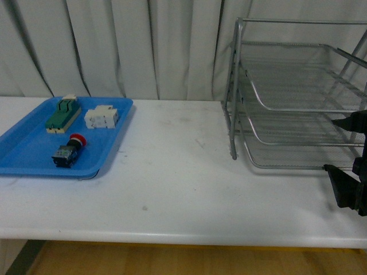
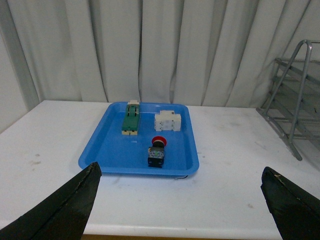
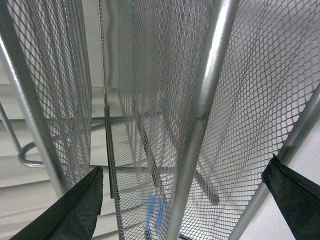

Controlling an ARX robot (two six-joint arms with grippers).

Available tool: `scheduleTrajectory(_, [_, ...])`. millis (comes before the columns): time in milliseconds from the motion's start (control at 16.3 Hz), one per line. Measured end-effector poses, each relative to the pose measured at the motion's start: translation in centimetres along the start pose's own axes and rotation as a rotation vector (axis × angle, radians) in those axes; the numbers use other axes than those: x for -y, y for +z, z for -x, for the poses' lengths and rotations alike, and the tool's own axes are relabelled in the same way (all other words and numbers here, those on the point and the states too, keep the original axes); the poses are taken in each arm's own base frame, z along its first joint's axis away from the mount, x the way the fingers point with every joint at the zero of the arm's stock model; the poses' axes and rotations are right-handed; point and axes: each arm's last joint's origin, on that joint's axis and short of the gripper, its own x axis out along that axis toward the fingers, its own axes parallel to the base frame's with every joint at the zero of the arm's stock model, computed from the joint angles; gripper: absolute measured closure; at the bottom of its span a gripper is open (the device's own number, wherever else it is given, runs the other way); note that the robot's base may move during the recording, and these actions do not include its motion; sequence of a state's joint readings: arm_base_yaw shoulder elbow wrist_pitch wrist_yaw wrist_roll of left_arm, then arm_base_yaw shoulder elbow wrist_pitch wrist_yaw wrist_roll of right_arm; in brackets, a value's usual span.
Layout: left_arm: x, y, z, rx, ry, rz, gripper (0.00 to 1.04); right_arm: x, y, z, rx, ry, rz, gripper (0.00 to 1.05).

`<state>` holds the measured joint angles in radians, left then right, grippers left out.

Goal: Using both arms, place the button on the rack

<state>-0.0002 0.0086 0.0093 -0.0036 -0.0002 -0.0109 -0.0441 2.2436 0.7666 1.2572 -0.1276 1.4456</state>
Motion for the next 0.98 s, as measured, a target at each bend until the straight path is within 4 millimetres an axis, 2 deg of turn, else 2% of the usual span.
scheduleTrajectory(430, [0.0, 0.0, 0.0, 0.000, 0.000, 0.000, 0.07, 0.0, -0.1, -0.9, -0.003, -0.021, 0.003, 0.07])
scheduleTrajectory(492, [0.0, 0.0, 0.0, 0.000, 0.000, 0.000, 0.07, -0.2, 0.0, -1.1, 0.000, -0.021, 0.007, 0.16])
scheduleTrajectory(799, [0.0, 0.0, 0.0, 0.000, 0.000, 0.000, 0.07, -0.5, 0.8, -2.0, 0.028, -0.012, 0.024, 0.76])
scheduleTrajectory(861, [0.0, 0.0, 0.0, 0.000, 0.000, 0.000, 0.07, -0.4, 1.0, -1.9, 0.045, 0.011, -0.028, 1.02])
scheduleTrajectory(983, [0.0, 0.0, 0.0, 0.000, 0.000, 0.000, 0.07, -0.4, 1.0, -1.9, 0.046, 0.014, -0.037, 1.02])
